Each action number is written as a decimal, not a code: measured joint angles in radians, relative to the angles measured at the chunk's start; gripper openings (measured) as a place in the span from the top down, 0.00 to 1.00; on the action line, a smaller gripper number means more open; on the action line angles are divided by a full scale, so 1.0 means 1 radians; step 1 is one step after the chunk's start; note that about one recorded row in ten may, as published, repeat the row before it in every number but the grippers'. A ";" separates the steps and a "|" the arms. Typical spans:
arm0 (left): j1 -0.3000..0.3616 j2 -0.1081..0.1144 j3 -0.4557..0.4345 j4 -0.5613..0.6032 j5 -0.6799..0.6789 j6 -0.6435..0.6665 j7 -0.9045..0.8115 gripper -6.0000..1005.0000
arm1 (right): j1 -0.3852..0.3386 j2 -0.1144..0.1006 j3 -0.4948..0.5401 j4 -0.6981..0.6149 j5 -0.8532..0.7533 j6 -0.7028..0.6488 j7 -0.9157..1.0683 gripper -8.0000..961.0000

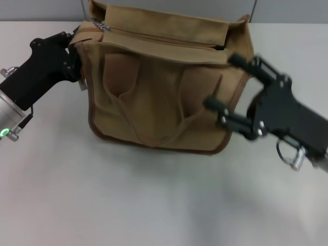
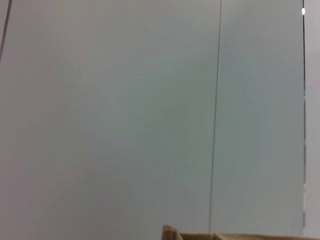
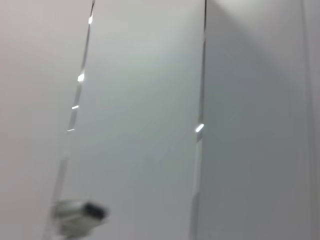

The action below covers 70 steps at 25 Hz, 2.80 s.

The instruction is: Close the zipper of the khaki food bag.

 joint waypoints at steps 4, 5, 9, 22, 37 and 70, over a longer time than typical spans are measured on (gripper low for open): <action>0.017 0.000 0.001 0.000 0.003 0.051 -0.024 0.97 | 0.081 0.000 0.080 0.047 0.000 0.080 -0.167 0.13; 0.020 0.000 0.001 0.000 0.002 0.064 -0.026 0.97 | 0.099 0.001 0.092 0.057 0.000 0.111 -0.183 0.13; 0.028 0.000 0.002 -0.002 0.001 0.093 -0.039 0.97 | 0.164 -0.001 0.127 0.103 -0.001 0.207 -0.113 0.13; 0.032 0.000 0.007 -0.005 -0.001 0.119 -0.041 0.97 | 0.214 -0.002 0.126 -0.026 0.015 0.151 0.537 0.12; -0.039 0.000 0.040 -0.026 -0.002 0.128 -0.074 0.96 | 0.297 0.003 0.232 0.237 0.023 0.411 -0.347 0.13; -0.090 0.000 0.042 -0.043 -0.001 0.118 -0.074 0.96 | 0.252 0.003 0.341 0.371 -0.014 0.547 -0.643 0.13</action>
